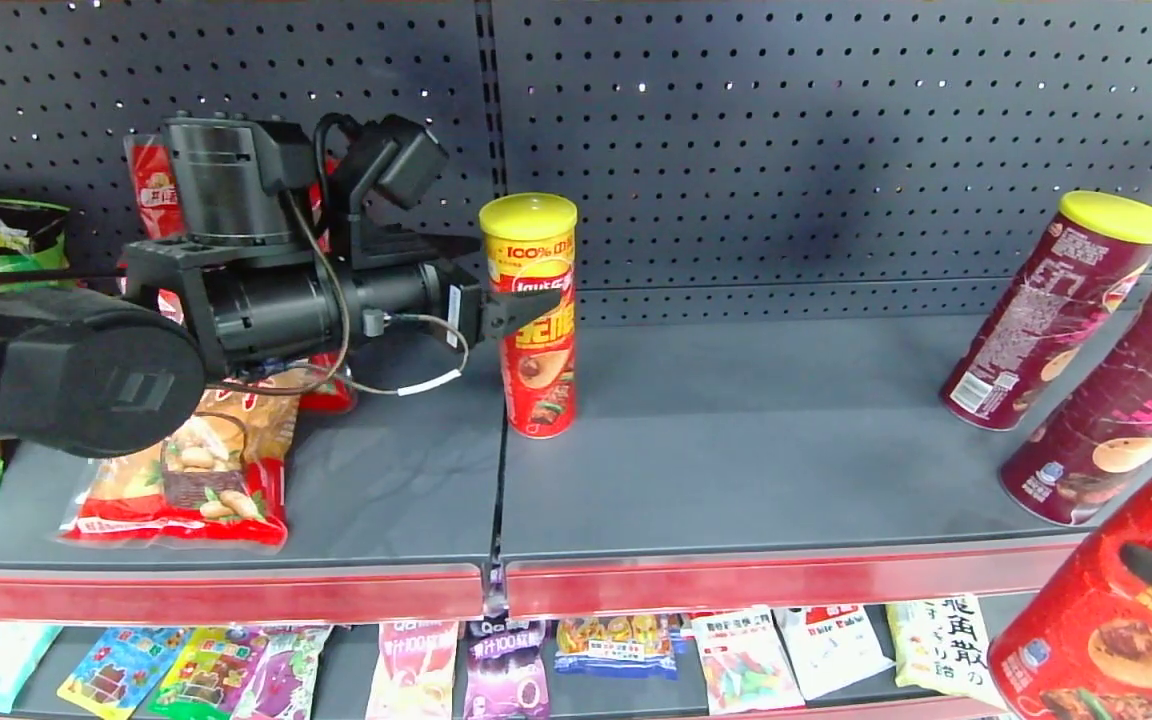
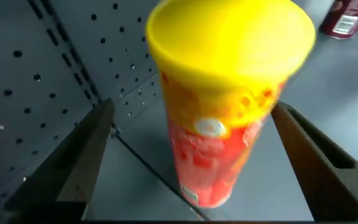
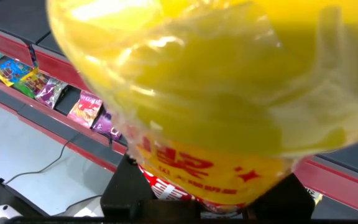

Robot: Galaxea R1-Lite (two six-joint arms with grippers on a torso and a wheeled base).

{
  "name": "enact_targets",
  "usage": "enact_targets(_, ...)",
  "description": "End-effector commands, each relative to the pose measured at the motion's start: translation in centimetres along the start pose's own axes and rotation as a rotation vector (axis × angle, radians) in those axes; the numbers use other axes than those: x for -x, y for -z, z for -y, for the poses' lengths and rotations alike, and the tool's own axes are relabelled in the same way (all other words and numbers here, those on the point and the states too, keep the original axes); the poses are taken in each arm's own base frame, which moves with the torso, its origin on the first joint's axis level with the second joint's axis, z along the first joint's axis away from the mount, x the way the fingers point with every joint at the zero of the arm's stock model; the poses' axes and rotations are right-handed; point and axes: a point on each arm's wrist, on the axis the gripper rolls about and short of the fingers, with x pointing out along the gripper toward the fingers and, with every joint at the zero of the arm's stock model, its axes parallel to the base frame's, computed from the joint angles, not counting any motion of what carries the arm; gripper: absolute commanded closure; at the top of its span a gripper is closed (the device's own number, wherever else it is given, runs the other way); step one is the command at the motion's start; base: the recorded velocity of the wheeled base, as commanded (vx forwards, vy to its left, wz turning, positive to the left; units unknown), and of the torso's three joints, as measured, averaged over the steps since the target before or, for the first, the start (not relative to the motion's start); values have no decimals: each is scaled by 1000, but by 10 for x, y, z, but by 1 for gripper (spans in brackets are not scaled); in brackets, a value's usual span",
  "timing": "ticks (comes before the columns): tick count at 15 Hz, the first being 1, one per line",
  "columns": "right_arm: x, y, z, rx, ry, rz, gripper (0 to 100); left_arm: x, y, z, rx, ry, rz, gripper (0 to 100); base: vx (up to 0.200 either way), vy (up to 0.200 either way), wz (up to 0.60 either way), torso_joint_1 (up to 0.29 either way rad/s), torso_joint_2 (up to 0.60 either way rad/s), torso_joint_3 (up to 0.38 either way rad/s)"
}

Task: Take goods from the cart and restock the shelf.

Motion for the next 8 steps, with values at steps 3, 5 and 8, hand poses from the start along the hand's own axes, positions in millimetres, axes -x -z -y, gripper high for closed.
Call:
enact_targets(3, 0, 1, 0, -1, 4, -2, 100, -19, 5, 7, -1, 7, -14, 0, 0, 0, 0, 0, 0, 0)
enact_targets(5, 0, 1, 0, -1, 4, -2, 100, -24, 6, 7, -2, 1, -14, 0, 0, 0, 0, 0, 0, 0)
enact_targets(8, 0, 1, 0, -2, 4, -5, 100, -28, 9, 7, -1, 2, -21, 100, 0, 0, 0, 0, 0, 0)
